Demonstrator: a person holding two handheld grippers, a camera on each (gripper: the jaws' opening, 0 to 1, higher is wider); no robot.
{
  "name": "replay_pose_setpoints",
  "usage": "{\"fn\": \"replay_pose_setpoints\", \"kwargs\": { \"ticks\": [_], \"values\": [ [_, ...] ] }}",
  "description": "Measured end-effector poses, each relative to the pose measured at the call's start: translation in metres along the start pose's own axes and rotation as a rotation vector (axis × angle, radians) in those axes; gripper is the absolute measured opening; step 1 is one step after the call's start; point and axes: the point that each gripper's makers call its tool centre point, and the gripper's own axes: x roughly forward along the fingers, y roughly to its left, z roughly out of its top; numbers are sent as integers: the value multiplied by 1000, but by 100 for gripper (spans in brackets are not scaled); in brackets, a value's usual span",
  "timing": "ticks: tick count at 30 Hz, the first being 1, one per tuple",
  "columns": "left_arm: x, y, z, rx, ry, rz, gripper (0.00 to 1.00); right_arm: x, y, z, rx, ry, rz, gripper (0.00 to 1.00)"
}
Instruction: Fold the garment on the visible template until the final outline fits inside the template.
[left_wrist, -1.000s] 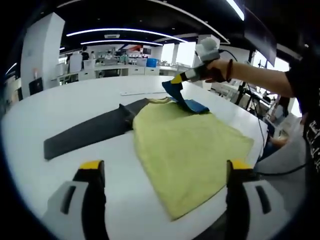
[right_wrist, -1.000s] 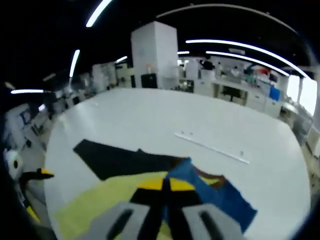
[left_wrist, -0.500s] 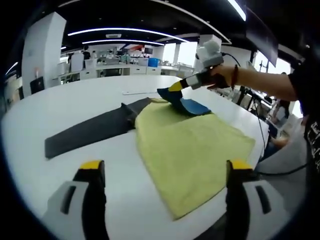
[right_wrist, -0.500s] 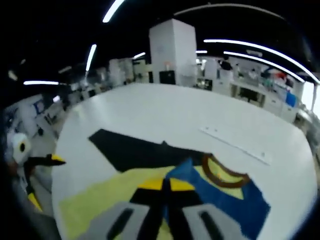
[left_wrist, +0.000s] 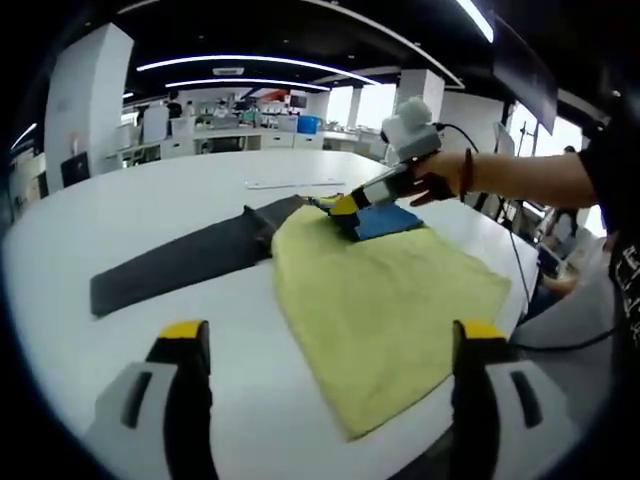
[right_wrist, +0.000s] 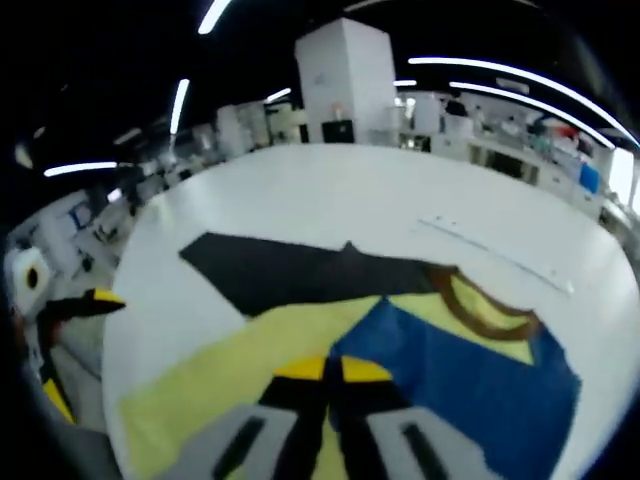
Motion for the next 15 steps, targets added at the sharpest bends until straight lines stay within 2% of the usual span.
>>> {"fn": "replay_pose_setpoints", "kwargs": {
  "ticks": [7, 15],
  "values": [
    [-1, 2, 0, 7, 1, 6, 99, 4, 12, -17, 20, 46, 58, 6],
    [-1, 1, 1, 12, 5, 3, 99, -8, -9, -21, 71, 14, -73, 22]
  ]
}}
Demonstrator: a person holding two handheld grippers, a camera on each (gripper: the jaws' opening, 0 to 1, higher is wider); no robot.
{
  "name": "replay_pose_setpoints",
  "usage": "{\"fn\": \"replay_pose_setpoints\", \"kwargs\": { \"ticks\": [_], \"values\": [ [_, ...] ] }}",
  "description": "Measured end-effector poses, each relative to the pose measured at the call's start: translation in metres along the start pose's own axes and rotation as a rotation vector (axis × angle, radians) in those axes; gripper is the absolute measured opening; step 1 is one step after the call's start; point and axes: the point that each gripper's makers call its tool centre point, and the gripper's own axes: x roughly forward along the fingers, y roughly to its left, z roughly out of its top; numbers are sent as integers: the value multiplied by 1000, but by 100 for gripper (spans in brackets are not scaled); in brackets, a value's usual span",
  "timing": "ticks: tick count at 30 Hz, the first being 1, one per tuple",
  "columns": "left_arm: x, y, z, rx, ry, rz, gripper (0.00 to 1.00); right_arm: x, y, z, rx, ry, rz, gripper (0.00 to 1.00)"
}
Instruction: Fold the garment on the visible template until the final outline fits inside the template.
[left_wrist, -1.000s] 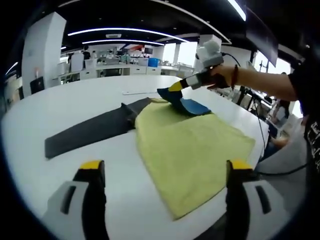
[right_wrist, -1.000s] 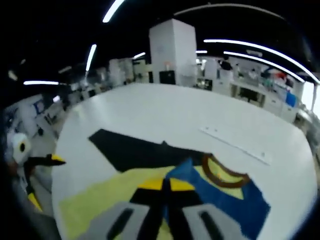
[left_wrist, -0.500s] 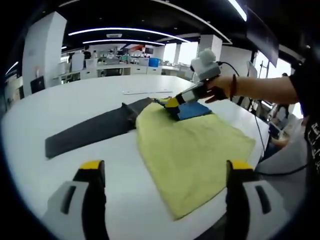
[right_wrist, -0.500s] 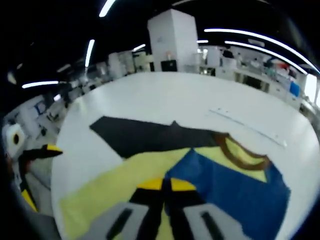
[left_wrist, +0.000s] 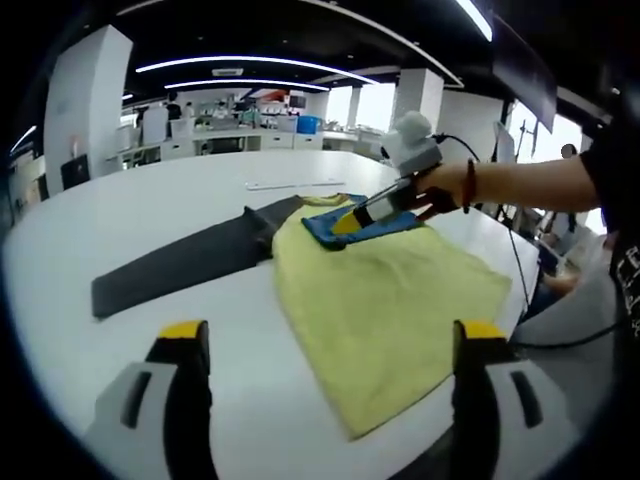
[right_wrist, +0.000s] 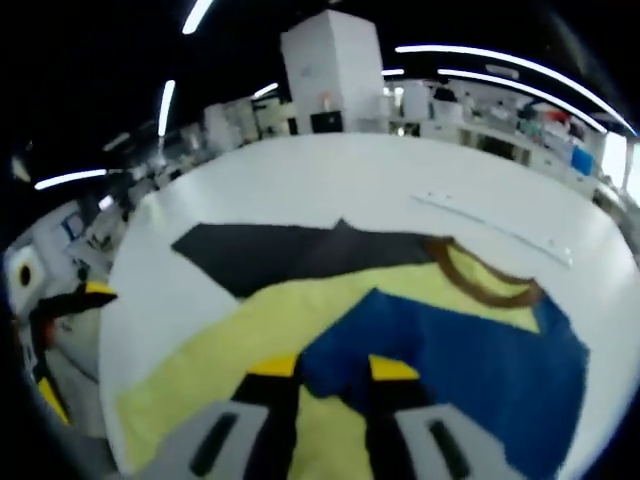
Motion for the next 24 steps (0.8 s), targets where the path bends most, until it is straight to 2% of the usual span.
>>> {"fn": "replay_pose_setpoints", "kwargs": {
  "ticks": [6, 13, 15, 17, 20, 24],
  "values": [
    [0, 0, 0, 1, 0, 1, 99, 0, -9, -4, 64, -6, -42, 29],
    [0, 0, -1, 5, 5, 2, 98, 8, -2, -13, 145, 12, -41, 25],
    [-1, 0, -2, 6, 9, 1, 98, 16, -6, -12, 158, 7, -40, 22],
    [-1, 0, -2, 7, 10, 6, 98, 12, -2, -12, 171, -2, -44, 19],
    [-1, 1, -2, 2, 11, 9, 98, 19, -7, -10, 164, -4, -54, 11],
    [-1, 2, -4, 4, 17, 12, 98, 14, -4, -12, 176, -8, -56, 0]
  ]
}}
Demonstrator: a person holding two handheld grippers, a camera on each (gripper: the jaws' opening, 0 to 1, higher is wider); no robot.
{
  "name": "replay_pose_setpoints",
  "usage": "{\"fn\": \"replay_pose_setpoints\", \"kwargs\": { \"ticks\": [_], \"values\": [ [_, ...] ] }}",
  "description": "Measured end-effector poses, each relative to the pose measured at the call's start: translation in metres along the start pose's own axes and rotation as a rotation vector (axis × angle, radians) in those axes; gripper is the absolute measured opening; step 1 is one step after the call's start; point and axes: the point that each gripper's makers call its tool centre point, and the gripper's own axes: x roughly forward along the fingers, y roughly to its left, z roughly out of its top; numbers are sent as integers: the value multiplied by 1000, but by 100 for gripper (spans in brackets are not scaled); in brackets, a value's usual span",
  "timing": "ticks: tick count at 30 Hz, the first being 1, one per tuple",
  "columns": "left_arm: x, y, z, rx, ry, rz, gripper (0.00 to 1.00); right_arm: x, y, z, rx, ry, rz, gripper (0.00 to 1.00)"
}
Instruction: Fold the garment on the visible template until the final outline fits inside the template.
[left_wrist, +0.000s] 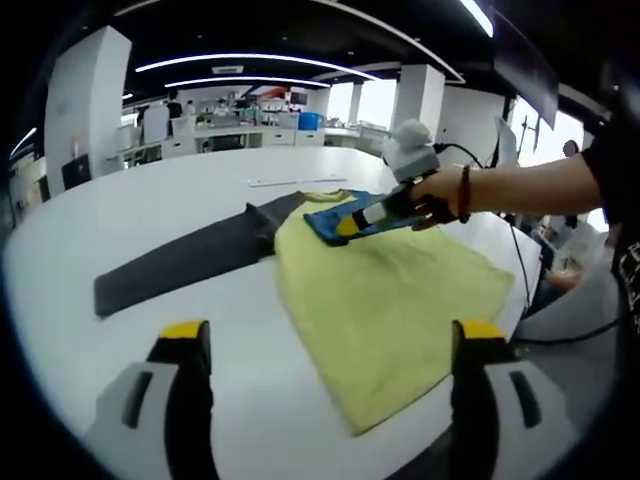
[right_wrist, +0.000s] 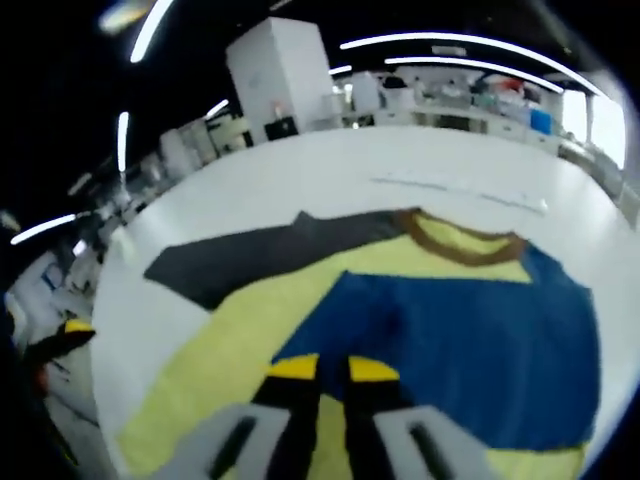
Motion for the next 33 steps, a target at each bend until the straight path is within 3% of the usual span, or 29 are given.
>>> {"fn": "replay_pose_setpoints", "kwargs": {
  "ticks": [6, 9, 16, 24, 27, 33],
  "values": [
    [0, 2, 0, 1, -1, 3, 98, -2, 1, 6, 19, -20, 20, 0],
    [0, 1, 0, 1, -1, 4, 98, -6, 11, 14, 35, -42, 57, 0],
    [0, 1, 1, 1, -4, 8, 97, -7, 45, 37, -17, -74, 139, 0],
    [-1, 3, 2, -4, -8, 21, 97, 3, 71, 37, -61, -44, 218, 0],
    [-2, 4, 3, -7, -10, 23, 98, 5, 73, 35, -98, -31, 232, 10],
    [-2, 8, 2, -6, -8, 37, 99, 2, 68, 31, -185, -22, 207, 45]
  ]
}}
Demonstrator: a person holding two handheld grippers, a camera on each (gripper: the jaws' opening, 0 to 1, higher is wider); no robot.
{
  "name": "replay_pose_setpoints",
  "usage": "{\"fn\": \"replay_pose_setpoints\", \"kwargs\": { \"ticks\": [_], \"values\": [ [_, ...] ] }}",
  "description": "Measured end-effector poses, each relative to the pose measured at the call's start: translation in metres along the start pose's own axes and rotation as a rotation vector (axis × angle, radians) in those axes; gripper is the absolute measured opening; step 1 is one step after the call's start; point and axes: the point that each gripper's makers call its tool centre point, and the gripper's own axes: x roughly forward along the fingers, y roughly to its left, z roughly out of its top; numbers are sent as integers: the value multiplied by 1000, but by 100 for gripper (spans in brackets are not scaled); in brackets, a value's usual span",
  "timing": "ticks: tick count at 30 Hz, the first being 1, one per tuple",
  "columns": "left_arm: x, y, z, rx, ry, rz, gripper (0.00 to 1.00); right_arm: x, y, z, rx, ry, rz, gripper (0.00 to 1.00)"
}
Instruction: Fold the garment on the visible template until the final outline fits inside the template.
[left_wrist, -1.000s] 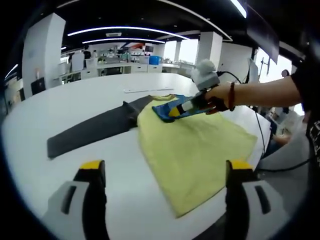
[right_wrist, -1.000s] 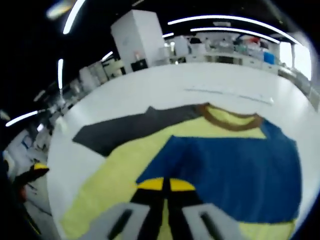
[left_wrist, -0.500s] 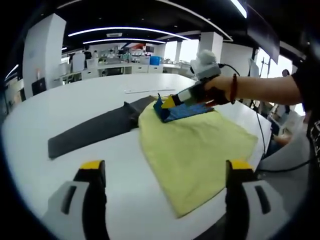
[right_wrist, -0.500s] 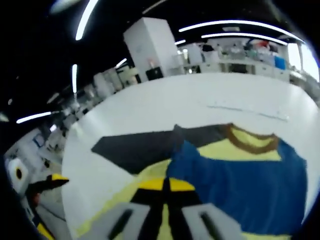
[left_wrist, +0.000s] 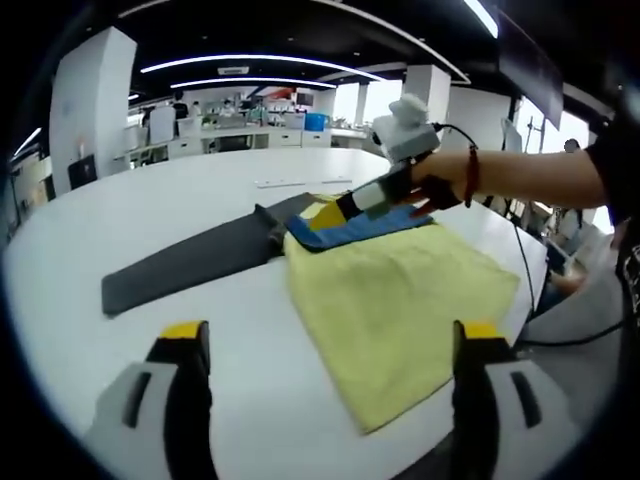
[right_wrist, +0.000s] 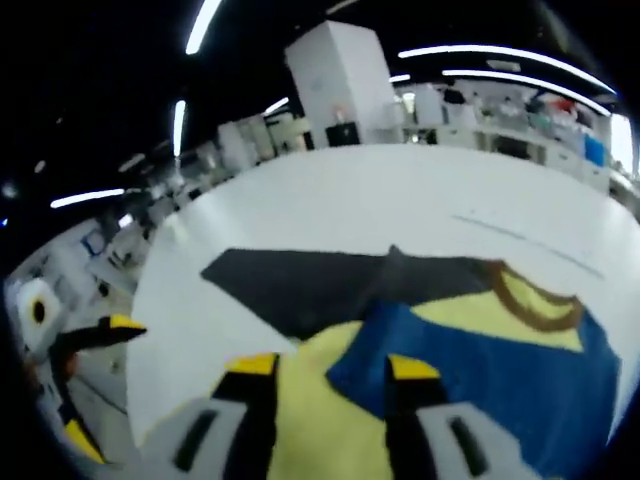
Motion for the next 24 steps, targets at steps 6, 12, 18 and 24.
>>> {"fn": "replay_pose_setpoints", "kwargs": {
  "ticks": [6, 12, 18, 24],
  "values": [
    [-1, 1, -2, 0, 5, 1, 99, -3, 6, 1, -160, -4, 20, 42],
    [-2, 2, -1, -5, 0, 7, 98, 10, 12, -11, -185, 21, 29, 30],
    [-2, 4, 0, -11, -1, 8, 97, 24, 10, -21, -194, 49, 26, 22],
    [-2, 5, -1, -18, 2, 7, 97, 33, 3, -25, -202, 69, -3, 8]
  ]
}}
